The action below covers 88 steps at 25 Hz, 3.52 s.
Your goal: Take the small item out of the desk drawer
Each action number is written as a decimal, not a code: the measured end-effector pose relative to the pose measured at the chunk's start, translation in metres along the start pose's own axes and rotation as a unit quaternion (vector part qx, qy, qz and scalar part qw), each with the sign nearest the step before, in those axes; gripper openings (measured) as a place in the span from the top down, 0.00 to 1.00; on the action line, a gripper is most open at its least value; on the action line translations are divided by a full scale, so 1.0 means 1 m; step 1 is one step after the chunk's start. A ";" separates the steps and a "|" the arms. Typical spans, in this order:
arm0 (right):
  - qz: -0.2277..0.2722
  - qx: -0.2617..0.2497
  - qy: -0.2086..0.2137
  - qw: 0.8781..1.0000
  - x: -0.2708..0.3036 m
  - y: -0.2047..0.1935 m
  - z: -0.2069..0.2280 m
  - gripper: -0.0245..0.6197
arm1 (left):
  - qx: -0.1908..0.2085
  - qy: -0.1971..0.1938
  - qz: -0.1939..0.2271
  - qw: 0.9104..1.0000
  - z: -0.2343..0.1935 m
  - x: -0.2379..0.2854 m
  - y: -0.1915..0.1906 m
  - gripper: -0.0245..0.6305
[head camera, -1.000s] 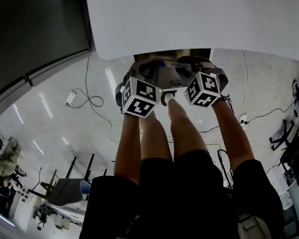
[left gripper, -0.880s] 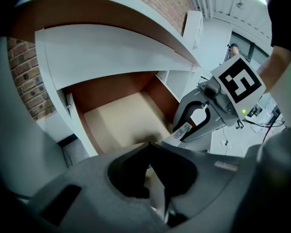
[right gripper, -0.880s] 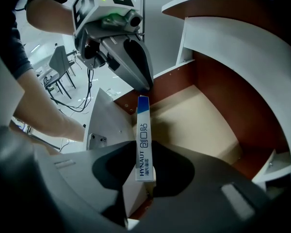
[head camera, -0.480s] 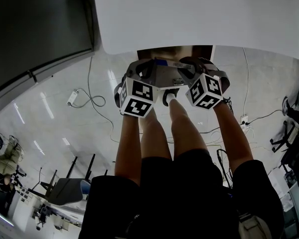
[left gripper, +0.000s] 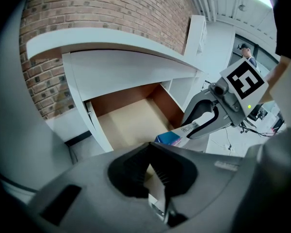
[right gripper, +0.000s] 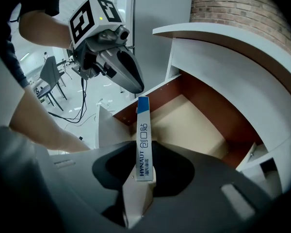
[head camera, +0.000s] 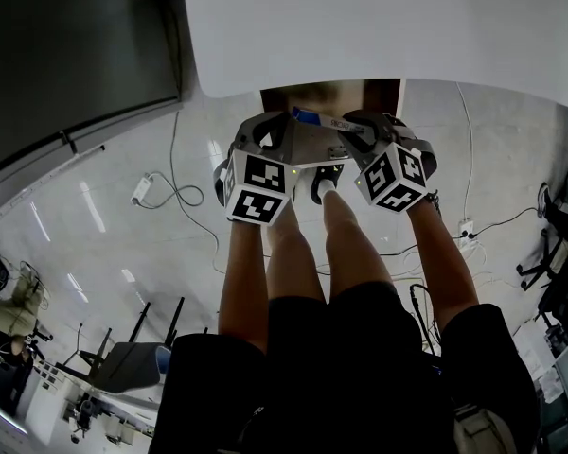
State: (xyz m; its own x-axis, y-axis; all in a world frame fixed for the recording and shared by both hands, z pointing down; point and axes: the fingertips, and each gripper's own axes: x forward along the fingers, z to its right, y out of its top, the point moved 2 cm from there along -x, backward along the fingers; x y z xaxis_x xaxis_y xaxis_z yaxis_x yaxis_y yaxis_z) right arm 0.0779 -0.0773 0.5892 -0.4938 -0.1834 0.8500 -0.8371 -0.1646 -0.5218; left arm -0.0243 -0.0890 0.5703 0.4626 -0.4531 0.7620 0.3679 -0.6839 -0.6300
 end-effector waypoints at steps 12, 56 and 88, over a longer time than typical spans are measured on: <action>0.025 0.042 -0.031 0.998 -0.028 0.006 -0.003 0.80 | -0.007 0.004 0.029 1.000 0.009 -0.024 0.019 0.96; 0.130 0.173 -0.114 0.970 -0.138 0.040 0.003 0.80 | -0.020 -0.007 0.108 0.994 0.027 -0.105 0.082 0.96; 0.224 0.255 -0.152 0.928 -0.228 0.081 0.021 0.80 | -0.019 -0.001 0.162 0.987 0.035 -0.171 0.135 0.96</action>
State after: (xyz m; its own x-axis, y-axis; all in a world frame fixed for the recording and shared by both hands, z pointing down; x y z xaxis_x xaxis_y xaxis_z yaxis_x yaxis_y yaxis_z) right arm 0.1278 -0.0697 0.3516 -0.6112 -0.5963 0.5205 -0.3047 -0.4296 -0.8500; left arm -0.0258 -0.0838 0.3498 0.5528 -0.6503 0.5211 0.1693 -0.5247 -0.8343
